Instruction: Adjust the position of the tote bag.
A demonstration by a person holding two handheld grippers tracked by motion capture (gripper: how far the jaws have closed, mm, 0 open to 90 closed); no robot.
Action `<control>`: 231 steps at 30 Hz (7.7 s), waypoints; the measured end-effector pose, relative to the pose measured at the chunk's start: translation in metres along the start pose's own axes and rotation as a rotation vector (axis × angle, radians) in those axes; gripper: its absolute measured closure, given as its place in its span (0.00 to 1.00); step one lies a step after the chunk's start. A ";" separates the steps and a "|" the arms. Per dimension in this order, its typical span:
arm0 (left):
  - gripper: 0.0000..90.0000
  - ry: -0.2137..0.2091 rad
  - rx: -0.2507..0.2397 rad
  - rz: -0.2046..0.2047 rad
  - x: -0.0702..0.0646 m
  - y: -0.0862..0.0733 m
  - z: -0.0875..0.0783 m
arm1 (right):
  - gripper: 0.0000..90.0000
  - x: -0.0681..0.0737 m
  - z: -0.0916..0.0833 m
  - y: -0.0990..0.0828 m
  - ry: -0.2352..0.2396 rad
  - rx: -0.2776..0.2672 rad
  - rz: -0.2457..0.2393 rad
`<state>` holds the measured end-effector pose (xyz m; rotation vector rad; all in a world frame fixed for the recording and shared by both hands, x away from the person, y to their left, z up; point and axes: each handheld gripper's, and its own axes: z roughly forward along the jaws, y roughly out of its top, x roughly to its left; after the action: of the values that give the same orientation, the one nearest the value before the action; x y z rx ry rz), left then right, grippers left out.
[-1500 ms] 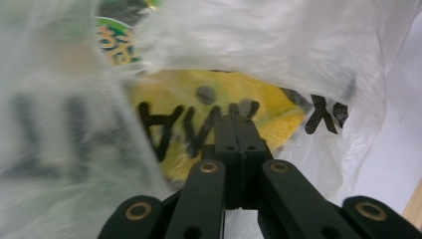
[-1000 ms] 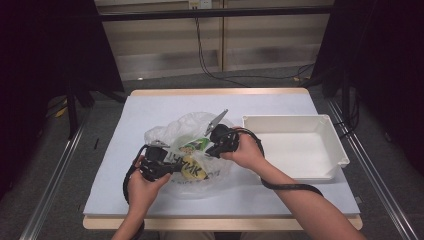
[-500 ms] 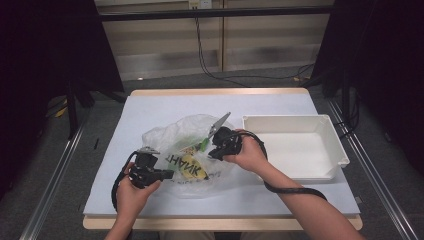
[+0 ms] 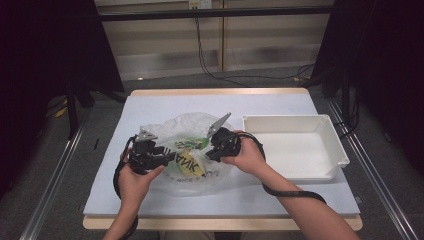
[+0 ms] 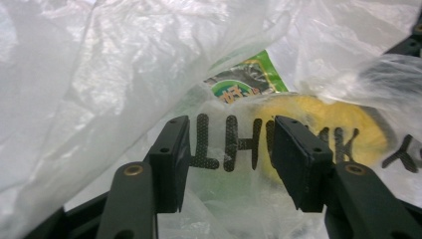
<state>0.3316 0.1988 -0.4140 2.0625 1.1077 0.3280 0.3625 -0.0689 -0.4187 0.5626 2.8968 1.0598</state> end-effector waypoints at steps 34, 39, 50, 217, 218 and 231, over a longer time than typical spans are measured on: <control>0.42 0.000 0.035 -0.037 0.004 -0.005 0.014 | 0.82 0.031 0.026 -0.021 0.023 -0.061 0.084; 0.31 0.023 0.028 -0.085 0.004 -0.002 0.022 | 0.92 0.033 0.032 -0.029 0.031 -0.044 0.066; 0.51 0.018 0.085 -0.122 0.015 -0.010 0.034 | 0.97 0.039 0.040 -0.043 0.028 -0.047 0.058; 1.00 -0.184 0.259 -0.093 0.021 -0.038 0.020 | 0.61 0.050 0.017 -0.013 -0.112 -0.203 0.117; 1.00 -0.186 0.257 -0.095 0.021 -0.038 0.020 | 0.60 0.051 0.019 -0.011 -0.105 -0.204 0.116; 1.00 -0.188 0.231 -0.089 0.022 -0.031 0.011 | 0.60 0.057 0.043 0.007 -0.050 -0.182 0.060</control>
<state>0.3316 0.2213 -0.4467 2.1834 1.1616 -0.0401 0.3167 -0.0177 -0.4409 0.6596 2.7190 1.2810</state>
